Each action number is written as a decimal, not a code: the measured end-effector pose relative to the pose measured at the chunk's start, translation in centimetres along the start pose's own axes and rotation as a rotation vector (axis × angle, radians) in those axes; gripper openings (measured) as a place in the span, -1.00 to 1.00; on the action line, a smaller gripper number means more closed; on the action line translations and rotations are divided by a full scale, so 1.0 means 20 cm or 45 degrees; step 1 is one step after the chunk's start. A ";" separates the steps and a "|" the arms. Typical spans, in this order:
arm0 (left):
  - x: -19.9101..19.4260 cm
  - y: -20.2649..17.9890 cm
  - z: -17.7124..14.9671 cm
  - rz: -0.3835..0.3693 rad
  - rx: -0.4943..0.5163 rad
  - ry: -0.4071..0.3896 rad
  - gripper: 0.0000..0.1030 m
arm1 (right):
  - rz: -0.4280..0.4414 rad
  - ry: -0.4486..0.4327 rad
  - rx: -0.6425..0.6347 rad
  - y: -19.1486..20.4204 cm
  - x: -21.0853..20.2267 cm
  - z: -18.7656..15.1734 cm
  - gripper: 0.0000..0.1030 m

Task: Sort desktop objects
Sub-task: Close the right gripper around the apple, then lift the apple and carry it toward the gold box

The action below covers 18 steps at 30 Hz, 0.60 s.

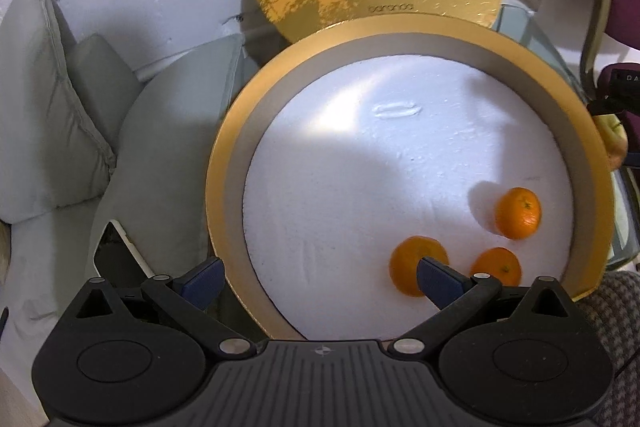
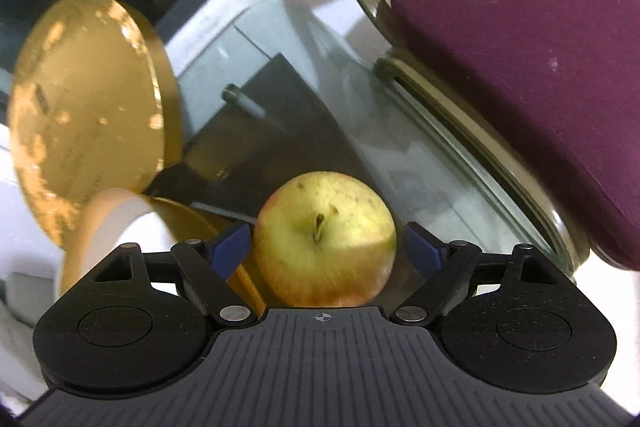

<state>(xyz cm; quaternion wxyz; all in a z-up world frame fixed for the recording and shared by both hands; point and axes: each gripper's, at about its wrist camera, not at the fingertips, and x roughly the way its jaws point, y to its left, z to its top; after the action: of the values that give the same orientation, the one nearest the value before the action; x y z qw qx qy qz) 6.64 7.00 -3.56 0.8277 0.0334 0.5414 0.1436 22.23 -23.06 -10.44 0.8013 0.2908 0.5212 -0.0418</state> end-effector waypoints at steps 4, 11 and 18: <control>0.04 0.01 0.00 -0.016 -0.009 0.022 0.99 | -0.054 0.029 -0.013 0.04 0.06 0.01 0.70; 0.07 0.03 -0.02 -0.036 -0.033 0.038 0.99 | -0.138 0.092 -0.080 0.10 0.11 0.00 0.66; 0.02 0.09 -0.07 -0.055 -0.068 0.020 0.99 | -0.213 0.002 -0.147 0.14 0.04 -0.02 0.60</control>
<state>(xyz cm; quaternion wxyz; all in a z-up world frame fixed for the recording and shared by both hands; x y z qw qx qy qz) 5.18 8.68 -4.16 0.8269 -0.0016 0.5445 0.1404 23.28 -20.38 -10.16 0.8099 0.1999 0.5458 -0.0781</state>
